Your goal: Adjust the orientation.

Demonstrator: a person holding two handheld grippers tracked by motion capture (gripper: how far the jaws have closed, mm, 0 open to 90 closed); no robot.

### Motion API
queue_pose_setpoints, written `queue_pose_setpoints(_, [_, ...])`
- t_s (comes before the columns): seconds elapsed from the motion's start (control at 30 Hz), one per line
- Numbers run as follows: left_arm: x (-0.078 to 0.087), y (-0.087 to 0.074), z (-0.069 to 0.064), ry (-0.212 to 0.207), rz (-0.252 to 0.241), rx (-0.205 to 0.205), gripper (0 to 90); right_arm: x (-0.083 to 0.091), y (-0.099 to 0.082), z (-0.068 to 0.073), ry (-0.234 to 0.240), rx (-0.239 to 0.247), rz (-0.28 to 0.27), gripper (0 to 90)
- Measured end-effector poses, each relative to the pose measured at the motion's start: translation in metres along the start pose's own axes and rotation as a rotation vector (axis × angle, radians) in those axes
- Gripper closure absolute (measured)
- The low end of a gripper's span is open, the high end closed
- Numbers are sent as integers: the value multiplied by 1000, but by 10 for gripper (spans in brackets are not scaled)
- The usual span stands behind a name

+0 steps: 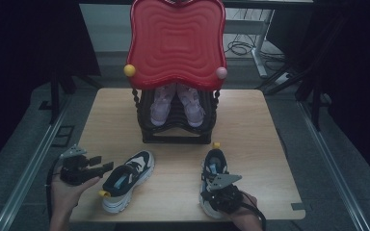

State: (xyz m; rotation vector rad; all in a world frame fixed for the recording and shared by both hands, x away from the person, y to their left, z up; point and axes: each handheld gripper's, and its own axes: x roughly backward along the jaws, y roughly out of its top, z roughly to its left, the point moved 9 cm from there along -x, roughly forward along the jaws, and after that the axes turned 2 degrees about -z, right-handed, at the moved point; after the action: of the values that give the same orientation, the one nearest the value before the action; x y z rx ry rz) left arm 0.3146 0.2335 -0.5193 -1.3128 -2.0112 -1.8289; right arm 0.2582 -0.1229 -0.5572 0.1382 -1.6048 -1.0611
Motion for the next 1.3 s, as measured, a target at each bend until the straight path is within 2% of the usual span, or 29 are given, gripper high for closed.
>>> queue_pose_setpoints(0.23, [1,0,1,-1,-3,1,385,7,-7,-3,16,-26,-2,894])
queue_pose_setpoints(0.57, [-2,-1,1,-4,7,2,384,22,-20,-17,10,-69,0,895])
queue_pose_setpoints(1.1, [-4,-3,2,-3,16,4,385,43,-42,-40,-25,-135,4,896])
queue_pose_setpoints(1.3, [-4,-4,2,-3,19,5,385,51,-47,-52,-63,-155,6,896])
